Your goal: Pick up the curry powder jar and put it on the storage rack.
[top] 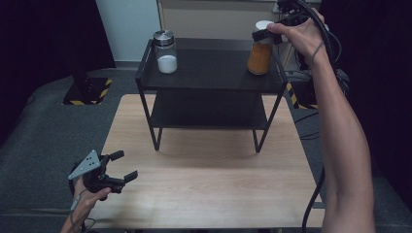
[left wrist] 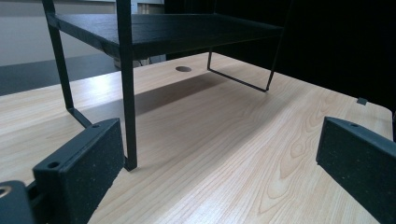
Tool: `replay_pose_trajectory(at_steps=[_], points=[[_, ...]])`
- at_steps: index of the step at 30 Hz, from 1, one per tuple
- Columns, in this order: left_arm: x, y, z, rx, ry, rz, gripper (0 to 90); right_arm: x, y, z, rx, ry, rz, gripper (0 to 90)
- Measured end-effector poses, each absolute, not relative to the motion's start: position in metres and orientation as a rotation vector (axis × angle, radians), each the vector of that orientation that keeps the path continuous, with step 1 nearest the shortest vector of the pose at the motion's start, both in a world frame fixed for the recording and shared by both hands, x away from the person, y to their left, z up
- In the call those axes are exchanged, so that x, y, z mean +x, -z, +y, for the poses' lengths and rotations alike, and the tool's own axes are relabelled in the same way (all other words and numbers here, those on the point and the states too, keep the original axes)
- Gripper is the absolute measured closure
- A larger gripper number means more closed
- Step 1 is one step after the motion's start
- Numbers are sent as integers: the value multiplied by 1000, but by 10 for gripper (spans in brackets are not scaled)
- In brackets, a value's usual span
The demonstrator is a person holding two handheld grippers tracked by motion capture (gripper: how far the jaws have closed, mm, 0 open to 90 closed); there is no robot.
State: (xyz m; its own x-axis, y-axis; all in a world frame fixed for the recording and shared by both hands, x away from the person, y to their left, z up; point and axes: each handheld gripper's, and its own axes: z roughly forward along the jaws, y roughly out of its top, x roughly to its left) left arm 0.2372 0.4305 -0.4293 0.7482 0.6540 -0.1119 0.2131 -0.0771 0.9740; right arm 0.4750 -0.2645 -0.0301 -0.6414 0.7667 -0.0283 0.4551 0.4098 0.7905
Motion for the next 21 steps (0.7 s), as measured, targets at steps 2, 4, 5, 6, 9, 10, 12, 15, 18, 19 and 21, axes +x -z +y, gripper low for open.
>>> replay_pose_trajectory(at_steps=[2, 4, 5, 6, 9, 10, 12, 15, 18, 19, 21], points=[[237, 430, 431, 1643, -419, 707, 0, 475, 31, -266, 1059, -1115, 2278, 341], [238, 429, 430, 1646, -420, 709, 0, 474, 33, -267, 1051, -1124, 2275, 339], [238, 429, 430, 1646, -419, 708, 0, 474, 35, -269, 1048, -1136, 2272, 334], [238, 429, 430, 1649, -418, 707, 0, 473, 36, -270, 1051, -1142, 2274, 311], [237, 429, 431, 1646, -416, 705, 0, 471, 39, -270, 1060, -1151, 2279, 182], [237, 429, 431, 1644, -416, 706, 0, 468, 39, -267, 1047, -1122, 2274, 161], [237, 429, 430, 1646, -418, 705, 0, 463, 40, -270, 1056, -1137, 2256, 113], [237, 429, 430, 1648, -418, 703, 0, 454, 37, -277, 1050, -1171, 2219, 79], [237, 429, 430, 1651, -419, 702, 0, 441, 31, -287, 1051, -1208, 2156, 81], [237, 429, 430, 1650, -419, 702, 0, 438, 29, -290, 1049, -1219, 2142, 79], [237, 429, 429, 1653, -421, 701, 0, 432, 27, -300, 1054, -1278, 2127, 73]])
